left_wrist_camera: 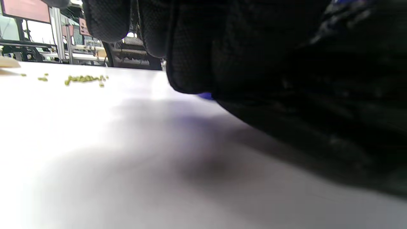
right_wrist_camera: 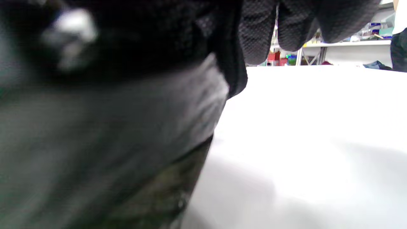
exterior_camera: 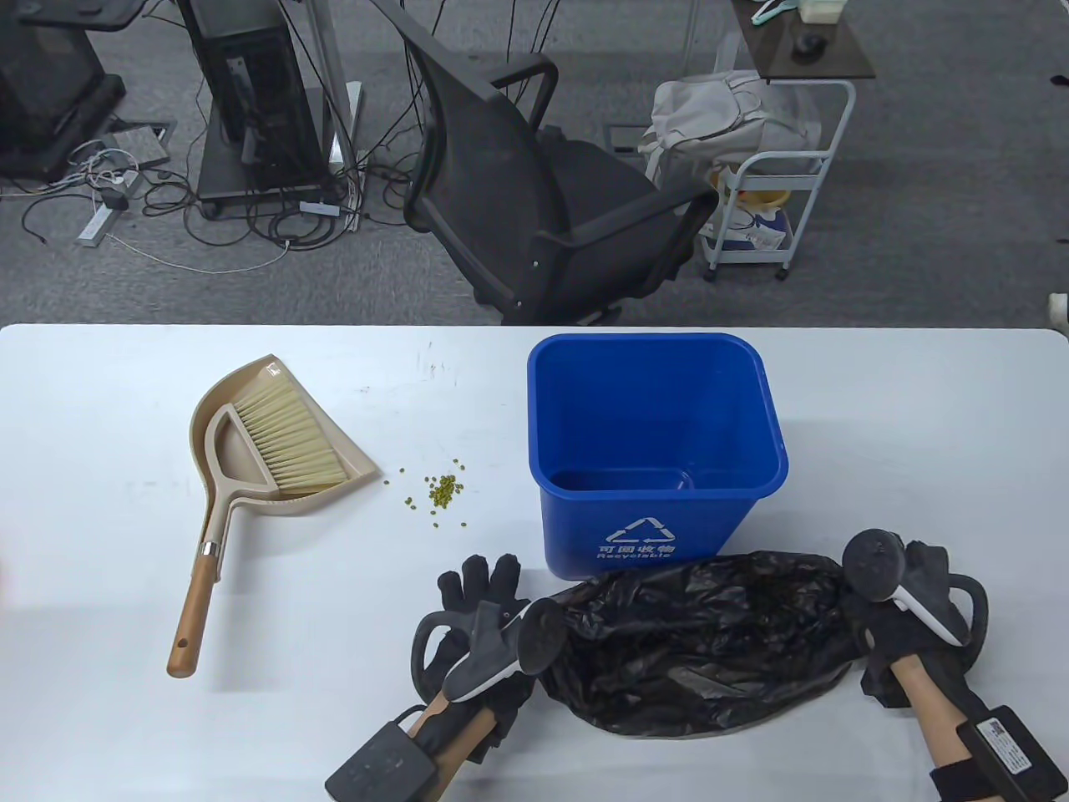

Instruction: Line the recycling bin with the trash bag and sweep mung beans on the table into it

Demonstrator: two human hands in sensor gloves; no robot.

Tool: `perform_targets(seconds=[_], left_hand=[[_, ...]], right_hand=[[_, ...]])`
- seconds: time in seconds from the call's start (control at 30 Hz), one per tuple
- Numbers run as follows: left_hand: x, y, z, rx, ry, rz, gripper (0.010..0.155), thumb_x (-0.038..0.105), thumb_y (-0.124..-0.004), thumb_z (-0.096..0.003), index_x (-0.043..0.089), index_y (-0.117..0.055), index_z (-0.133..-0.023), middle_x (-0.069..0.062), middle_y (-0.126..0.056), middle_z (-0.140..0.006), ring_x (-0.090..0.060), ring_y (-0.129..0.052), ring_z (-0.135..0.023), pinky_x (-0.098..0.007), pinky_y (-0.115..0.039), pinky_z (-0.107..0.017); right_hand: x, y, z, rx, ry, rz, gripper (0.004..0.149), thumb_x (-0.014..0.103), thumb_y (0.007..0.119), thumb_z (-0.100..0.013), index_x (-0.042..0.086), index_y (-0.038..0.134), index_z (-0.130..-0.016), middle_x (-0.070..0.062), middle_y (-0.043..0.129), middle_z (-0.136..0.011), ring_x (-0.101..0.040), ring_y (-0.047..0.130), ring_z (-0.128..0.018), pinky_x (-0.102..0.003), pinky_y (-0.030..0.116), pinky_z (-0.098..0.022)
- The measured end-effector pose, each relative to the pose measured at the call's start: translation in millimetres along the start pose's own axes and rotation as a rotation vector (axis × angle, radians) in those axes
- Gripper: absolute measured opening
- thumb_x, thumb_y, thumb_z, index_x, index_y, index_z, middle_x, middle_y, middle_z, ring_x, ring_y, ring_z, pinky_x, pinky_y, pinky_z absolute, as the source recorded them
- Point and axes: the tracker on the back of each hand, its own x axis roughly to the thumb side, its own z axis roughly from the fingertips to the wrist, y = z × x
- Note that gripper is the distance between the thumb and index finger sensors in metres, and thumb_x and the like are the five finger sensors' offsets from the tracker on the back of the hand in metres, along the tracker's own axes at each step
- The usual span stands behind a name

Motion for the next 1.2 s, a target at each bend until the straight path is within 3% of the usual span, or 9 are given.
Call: perform_targets(seconds=[0.27, 0.5, 0.57, 0.63, 0.73, 0.87, 0.97, 1.07, 1.2], left_hand=[[-22, 65, 30, 0.195, 0.008, 0.120, 0.038, 0.026, -0.099, -0.0425, -0.006, -0.100, -0.063, -0.029, -0.067, -0.114, -0.071, -0.056, -0.100, -0.085, -0.041, -0.066], [-38, 178, 92, 0.536, -0.054, 0.261, 0.038, 0.026, -0.099, -0.0432, -0.006, -0.100, -0.063, -0.028, -0.066, -0.115, -0.070, -0.055, -0.102, -0.084, -0.041, -0.067], [-42, 177, 88, 0.499, -0.034, 0.218, 0.038, 0.024, -0.101, -0.0423, -0.008, -0.100, -0.062, -0.028, -0.067, -0.116, -0.071, -0.054, -0.103, -0.085, -0.041, -0.068], [-52, 145, 63, 0.283, 0.056, 0.054, 0.037, 0.024, -0.100, -0.0422, -0.008, -0.099, -0.061, -0.028, -0.064, -0.116, -0.071, -0.053, -0.103, -0.085, -0.040, -0.067], [-64, 133, 55, 0.249, 0.076, 0.007, 0.038, 0.024, -0.101, -0.0404, -0.009, -0.100, -0.059, -0.029, -0.066, -0.114, -0.073, -0.055, -0.100, -0.087, -0.041, -0.064], [-61, 181, 77, 0.377, 0.066, 0.073, 0.037, 0.024, -0.101, -0.0412, -0.009, -0.099, -0.059, -0.029, -0.065, -0.115, -0.072, -0.055, -0.101, -0.086, -0.041, -0.065], [-57, 226, 113, 0.619, 0.036, 0.143, 0.037, 0.024, -0.101, -0.0414, -0.009, -0.099, -0.059, -0.028, -0.067, -0.115, -0.071, -0.056, -0.102, -0.086, -0.042, -0.066], [-60, 235, 125, 0.751, 0.072, 0.110, 0.037, 0.023, -0.101, -0.0414, -0.010, -0.099, -0.059, -0.027, -0.068, -0.115, -0.069, -0.056, -0.103, -0.085, -0.041, -0.068], [-73, 196, 90, 0.466, 0.105, 0.010, 0.038, 0.025, -0.101, -0.0407, -0.008, -0.099, -0.059, -0.027, -0.069, -0.114, -0.071, -0.058, -0.102, -0.087, -0.042, -0.065]], right_hand=[[-8, -60, 31, -0.192, -0.064, -0.171, 0.040, 0.024, 0.093, -0.040, -0.012, 0.095, -0.059, -0.041, 0.064, -0.103, -0.070, 0.060, -0.090, -0.074, 0.059, -0.059], [14, -184, 122, -0.517, -0.321, -0.486, 0.039, 0.025, 0.091, -0.043, -0.011, 0.095, -0.059, -0.040, 0.068, -0.104, -0.069, 0.061, -0.091, -0.074, 0.060, -0.060], [20, -184, 114, -0.553, -0.251, -0.441, 0.040, 0.023, 0.093, -0.042, -0.013, 0.095, -0.057, -0.039, 0.071, -0.104, -0.068, 0.064, -0.091, -0.075, 0.060, -0.060], [33, -148, 71, -0.327, -0.116, -0.164, 0.040, 0.025, 0.092, -0.043, -0.012, 0.094, -0.058, -0.038, 0.070, -0.104, -0.068, 0.063, -0.091, -0.074, 0.060, -0.061], [40, -115, 45, -0.135, -0.116, -0.135, 0.040, 0.025, 0.092, -0.041, -0.012, 0.094, -0.056, -0.041, 0.068, -0.101, -0.070, 0.063, -0.088, -0.075, 0.061, -0.058], [56, -168, 76, -0.319, -0.161, -0.163, 0.040, 0.025, 0.092, -0.041, -0.012, 0.093, -0.056, -0.040, 0.069, -0.102, -0.070, 0.064, -0.089, -0.074, 0.061, -0.058], [58, -221, 121, -0.543, -0.230, -0.348, 0.040, 0.025, 0.093, -0.042, -0.012, 0.093, -0.056, -0.040, 0.070, -0.102, -0.070, 0.064, -0.089, -0.074, 0.061, -0.059], [58, -237, 139, -0.728, -0.202, -0.404, 0.040, 0.024, 0.093, -0.042, -0.013, 0.093, -0.056, -0.039, 0.072, -0.103, -0.069, 0.065, -0.090, -0.074, 0.061, -0.060], [68, -200, 86, -0.365, -0.125, -0.211, 0.040, 0.025, 0.092, -0.042, -0.012, 0.092, -0.056, -0.040, 0.070, -0.102, -0.070, 0.064, -0.089, -0.074, 0.061, -0.059]])
